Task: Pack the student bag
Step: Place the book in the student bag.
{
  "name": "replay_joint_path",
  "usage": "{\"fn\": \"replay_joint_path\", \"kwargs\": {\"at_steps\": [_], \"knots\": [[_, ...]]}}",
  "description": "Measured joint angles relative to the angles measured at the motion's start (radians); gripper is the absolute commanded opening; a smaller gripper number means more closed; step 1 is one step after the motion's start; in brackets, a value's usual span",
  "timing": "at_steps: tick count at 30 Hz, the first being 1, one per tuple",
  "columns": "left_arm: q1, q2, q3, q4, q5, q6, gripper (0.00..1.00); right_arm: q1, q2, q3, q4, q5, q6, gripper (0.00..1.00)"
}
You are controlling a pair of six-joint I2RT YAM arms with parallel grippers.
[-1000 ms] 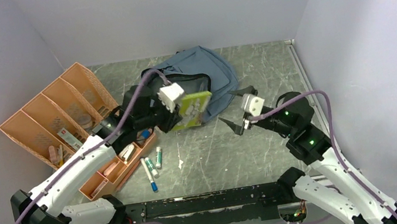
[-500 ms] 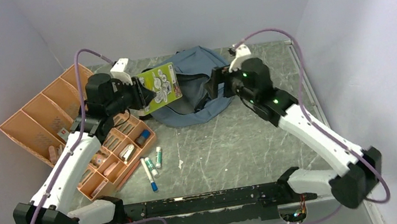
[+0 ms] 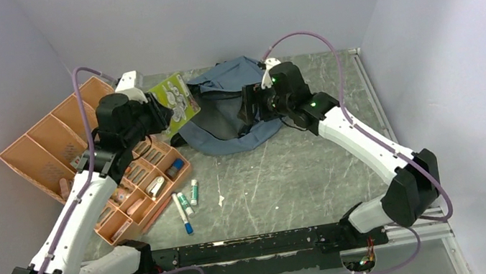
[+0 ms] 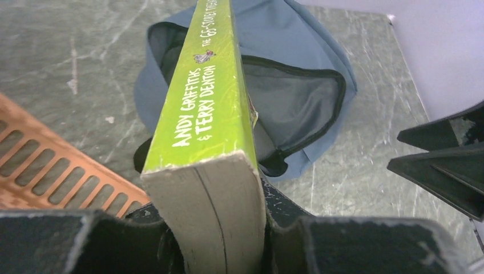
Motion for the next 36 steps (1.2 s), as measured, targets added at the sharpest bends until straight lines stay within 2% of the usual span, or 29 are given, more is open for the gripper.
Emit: {"fn": "replay_joint_path", "kwargs": {"at_steps": [4, 8, 12, 22, 26, 36], "knots": [[0.000, -0.039, 0.000, -0.014, -0.084, -0.014, 0.05, 0.027, 0.047, 0.057, 0.028, -0.022, 0.005, 0.78], [0.000, -0.096, 0.000, -0.016, -0.152, -0.013, 0.05, 0.123, 0.212, 0.219, 0.019, 0.037, -0.029, 0.75], [0.000, -0.121, 0.000, -0.027, -0.176, -0.008, 0.05, 0.187, 0.360, 0.310, -0.003, 0.117, -0.080, 0.75], [0.000, -0.135, 0.000, -0.087, -0.191, 0.012, 0.05, 0.192, 0.637, 0.493, -0.044, 0.296, -0.211, 0.72], [0.000, -0.138, 0.000, -0.101, -0.191, 0.015, 0.05, 0.195, 0.724, 0.587, -0.036, 0.374, -0.273, 0.80], [0.000, -0.165, 0.000, -0.122, -0.195, 0.026, 0.05, 0.208, 0.898, 0.694, -0.028, 0.568, -0.426, 0.95]]}}
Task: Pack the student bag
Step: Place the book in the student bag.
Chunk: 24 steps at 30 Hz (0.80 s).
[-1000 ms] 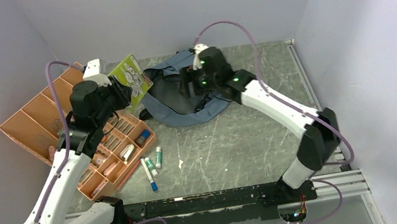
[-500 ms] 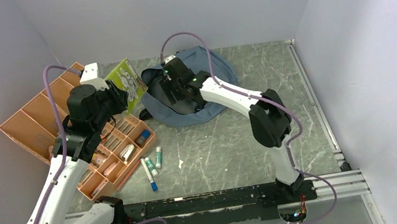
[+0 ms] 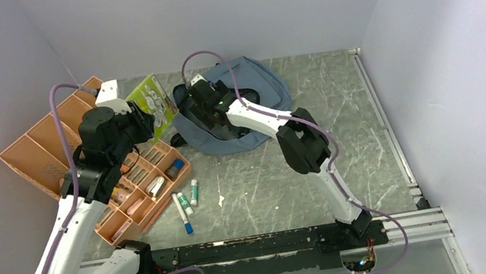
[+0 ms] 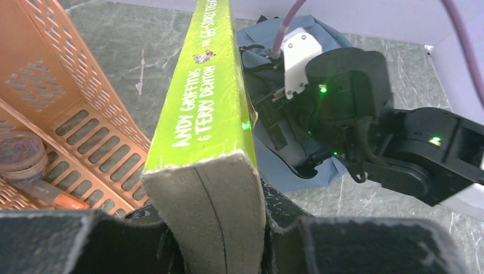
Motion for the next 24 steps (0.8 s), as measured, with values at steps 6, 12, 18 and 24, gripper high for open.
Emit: {"fn": "replay_joint_path", "kwargs": {"at_steps": [6, 12, 18, 24], "knots": [[0.000, -0.018, 0.000, -0.003, -0.013, 0.002, 0.05, 0.000, 0.089, 0.072, 0.005, 0.083, -0.064, 0.89], [0.000, -0.032, 0.000, -0.015, -0.026, 0.002, 0.05, 0.002, 0.130, 0.094, 0.021, 0.170, -0.102, 0.65], [0.000, -0.036, 0.000, -0.024, -0.037, 0.002, 0.05, 0.002, 0.131, 0.101, 0.035, 0.234, -0.121, 0.41], [0.000, -0.036, 0.000, -0.026, -0.037, 0.002, 0.05, 0.005, 0.131, 0.106, 0.038, 0.245, -0.119, 0.12]]}}
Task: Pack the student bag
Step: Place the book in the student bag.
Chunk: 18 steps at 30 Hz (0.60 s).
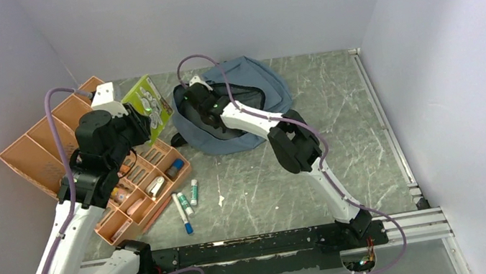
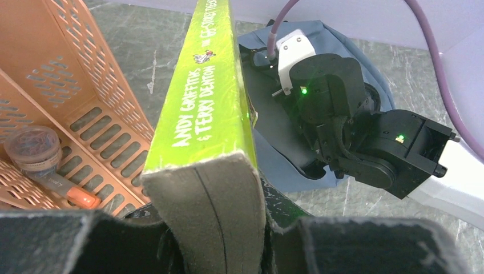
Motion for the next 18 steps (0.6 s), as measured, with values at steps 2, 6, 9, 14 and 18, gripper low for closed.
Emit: {"fn": "replay_joint_path", "kwargs": {"at_steps": [2, 6, 9, 14, 18], "knots": [[0.000, 0.000, 0.000, 0.000, 0.000, -0.001, 0.05, -0.004, -0.002, 0.000, -0.002, -0.014, 0.010, 0.04], [0.000, 0.008, 0.000, 0.000, 0.005, -0.012, 0.05, -0.029, -0.033, 0.000, -0.026, -0.092, 0.050, 0.00], [0.000, 0.031, -0.001, 0.007, 0.026, -0.027, 0.05, -0.068, -0.084, 0.000, -0.051, -0.180, 0.093, 0.00], [0.000, 0.106, -0.011, 0.043, 0.092, -0.071, 0.05, -0.126, -0.182, 0.000, -0.069, -0.299, 0.141, 0.00], [0.000, 0.192, -0.018, 0.116, 0.167, -0.132, 0.05, -0.158, -0.221, 0.000, -0.074, -0.372, 0.170, 0.00]]}}
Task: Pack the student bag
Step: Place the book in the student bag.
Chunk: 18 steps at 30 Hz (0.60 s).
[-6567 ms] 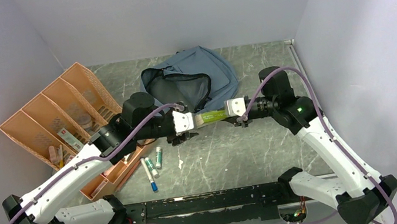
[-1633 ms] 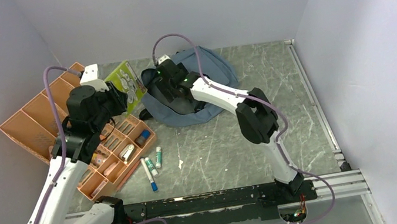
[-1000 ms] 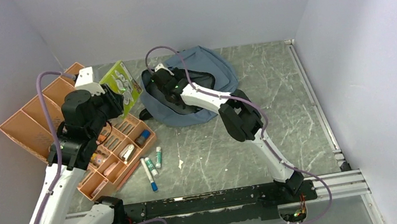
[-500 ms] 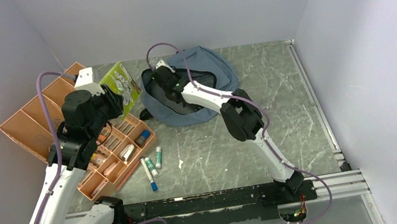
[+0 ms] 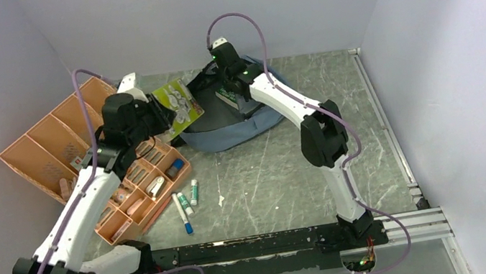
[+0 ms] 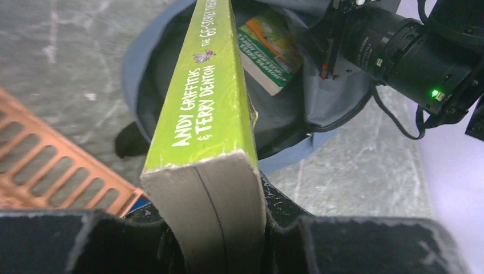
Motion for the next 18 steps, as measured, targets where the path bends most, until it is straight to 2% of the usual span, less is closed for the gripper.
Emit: {"fn": "replay_joint_path", "kwargs": {"at_steps": [10, 18], "knots": [[0.000, 0.233, -0.005, 0.242, 0.134, -0.204, 0.05, -0.019, -0.048, -0.079, 0.019, -0.121, 0.068, 0.00], [-0.001, 0.365, -0.005, 0.330, 0.172, -0.342, 0.05, -0.031, -0.110, -0.142, 0.048, -0.166, 0.118, 0.00]]}}
